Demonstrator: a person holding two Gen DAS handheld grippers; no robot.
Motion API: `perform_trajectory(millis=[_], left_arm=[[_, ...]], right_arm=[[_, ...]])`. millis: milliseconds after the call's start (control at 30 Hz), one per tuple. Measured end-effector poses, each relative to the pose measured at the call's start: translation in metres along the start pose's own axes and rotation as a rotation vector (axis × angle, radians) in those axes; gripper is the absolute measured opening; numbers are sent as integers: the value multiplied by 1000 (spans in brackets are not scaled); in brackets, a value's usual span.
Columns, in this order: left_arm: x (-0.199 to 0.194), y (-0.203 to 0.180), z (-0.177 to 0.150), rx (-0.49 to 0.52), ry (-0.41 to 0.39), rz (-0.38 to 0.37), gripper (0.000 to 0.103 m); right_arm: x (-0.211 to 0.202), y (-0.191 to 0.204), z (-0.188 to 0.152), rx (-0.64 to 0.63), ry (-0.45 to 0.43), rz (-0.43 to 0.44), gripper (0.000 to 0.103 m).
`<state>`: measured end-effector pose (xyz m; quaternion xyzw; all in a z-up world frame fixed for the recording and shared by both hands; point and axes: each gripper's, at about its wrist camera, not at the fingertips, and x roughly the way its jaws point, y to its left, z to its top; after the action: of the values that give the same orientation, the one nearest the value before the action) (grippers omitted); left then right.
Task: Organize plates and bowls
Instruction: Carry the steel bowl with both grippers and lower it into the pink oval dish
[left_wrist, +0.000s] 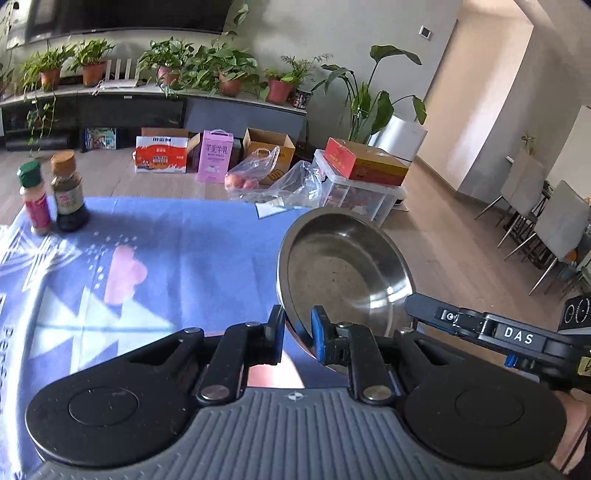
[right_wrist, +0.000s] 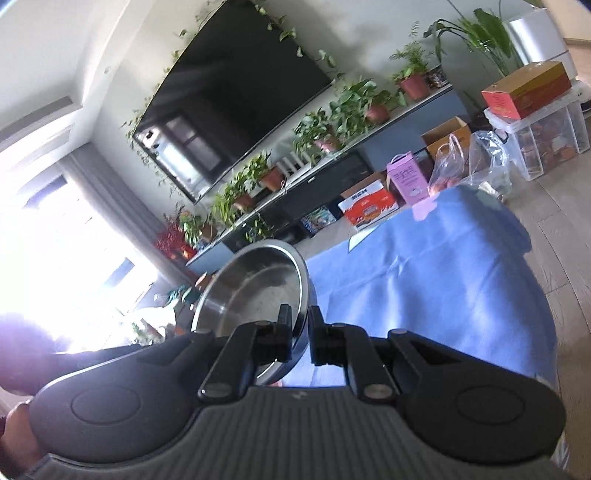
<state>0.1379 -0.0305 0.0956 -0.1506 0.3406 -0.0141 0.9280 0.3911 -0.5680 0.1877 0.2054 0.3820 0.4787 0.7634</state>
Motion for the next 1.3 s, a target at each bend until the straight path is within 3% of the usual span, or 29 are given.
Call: perform_trajectory(millis=[367, 733, 1300], left_arm=[[-29, 24, -39, 31, 10, 14, 14], [-36, 53, -57, 16, 49, 59, 15], [-30, 62, -74, 48, 94, 89, 16]], right_arm=[[7, 20, -30, -77, 55, 3, 65], [36, 32, -47, -133, 145, 14, 65], [48, 43, -69, -219, 212, -26, 65]])
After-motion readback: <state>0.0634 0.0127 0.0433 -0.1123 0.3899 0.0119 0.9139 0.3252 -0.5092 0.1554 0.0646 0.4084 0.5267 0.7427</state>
